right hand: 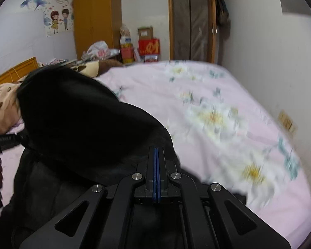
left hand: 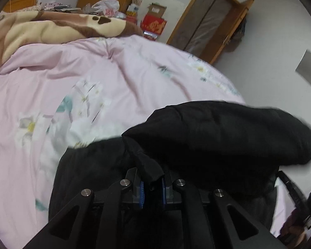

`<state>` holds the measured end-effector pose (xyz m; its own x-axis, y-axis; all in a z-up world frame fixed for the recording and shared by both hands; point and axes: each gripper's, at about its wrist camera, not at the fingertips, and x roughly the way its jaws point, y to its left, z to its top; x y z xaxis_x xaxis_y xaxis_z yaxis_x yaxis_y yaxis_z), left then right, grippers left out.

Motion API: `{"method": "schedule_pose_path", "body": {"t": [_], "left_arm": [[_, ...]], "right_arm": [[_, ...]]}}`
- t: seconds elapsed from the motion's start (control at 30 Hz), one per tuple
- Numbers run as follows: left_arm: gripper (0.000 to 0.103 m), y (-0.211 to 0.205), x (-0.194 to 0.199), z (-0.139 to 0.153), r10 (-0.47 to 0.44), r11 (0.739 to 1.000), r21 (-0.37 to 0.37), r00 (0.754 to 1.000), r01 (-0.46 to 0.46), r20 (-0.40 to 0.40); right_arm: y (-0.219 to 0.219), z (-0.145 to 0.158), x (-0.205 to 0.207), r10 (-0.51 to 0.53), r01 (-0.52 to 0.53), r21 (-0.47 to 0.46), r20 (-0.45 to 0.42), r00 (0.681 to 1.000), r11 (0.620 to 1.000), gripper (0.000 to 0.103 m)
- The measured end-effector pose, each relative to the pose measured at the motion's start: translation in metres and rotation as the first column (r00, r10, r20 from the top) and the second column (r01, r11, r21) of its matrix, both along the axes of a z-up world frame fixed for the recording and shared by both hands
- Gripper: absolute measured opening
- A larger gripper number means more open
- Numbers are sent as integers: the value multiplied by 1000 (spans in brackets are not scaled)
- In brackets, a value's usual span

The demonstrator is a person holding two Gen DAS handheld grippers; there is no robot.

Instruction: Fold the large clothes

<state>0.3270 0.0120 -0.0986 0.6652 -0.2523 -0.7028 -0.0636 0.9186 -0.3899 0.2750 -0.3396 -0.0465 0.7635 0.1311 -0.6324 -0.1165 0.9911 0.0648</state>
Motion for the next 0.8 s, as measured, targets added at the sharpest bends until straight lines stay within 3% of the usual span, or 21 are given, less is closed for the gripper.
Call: {"method": "schedule_pose_path", "body": {"t": [0.07, 0.17, 0.27, 0.33, 0.4, 0.43, 0.5, 0.53, 0.67, 0.73, 0.8], "left_arm": [[11, -1, -6, -4, -13, 1000, 16, 1000, 14, -15], [13, 4, -21, -4, -29, 999, -47, 999, 28, -19], [19, 13, -32, -7, -45, 994, -104, 995, 36, -89], [24, 20, -47, -3, -50, 991, -129, 994, 37, -93], [44, 23, -65, 3, -54, 989, -141, 996, 43, -75], [50, 24, -74, 6, -57, 985, -169, 996, 44, -68], [75, 19, -84, 8, -99, 961, -264, 993, 81, -58], [76, 13, -81, 8, -128, 951, -291, 990, 104, -66], [76, -27, -64, -2, -263, 894, -405, 957, 193, -123], [76, -46, -57, -12, -294, 868, -458, 941, 190, -167], [76, -62, -55, -16, -301, 884, -426, 931, 192, -205]], "right_arm": [[1, -5, -5, 12, -11, 38, -35, 999, 999, 0], [5, -5, -20, 32, -28, 80, -49, 998, 996, 0], [4, -9, -40, 41, -32, 145, -63, 997, 989, 0], [1, -12, -52, 37, -23, 189, -70, 997, 982, 0], [-4, -17, -61, 28, -8, 238, -80, 996, 971, 0], [-8, -21, -64, 37, -8, 278, -97, 995, 960, 0], [-11, -28, -66, 62, -15, 341, -127, 990, 940, 5], [-13, -31, -66, 65, -14, 357, -130, 989, 934, 12], [-10, -28, -65, 126, -71, 439, -97, 987, 896, 19], [-9, -29, -64, 159, -99, 479, -87, 983, 872, 26], [-7, -32, -62, 185, -109, 505, -103, 977, 856, 39]]}}
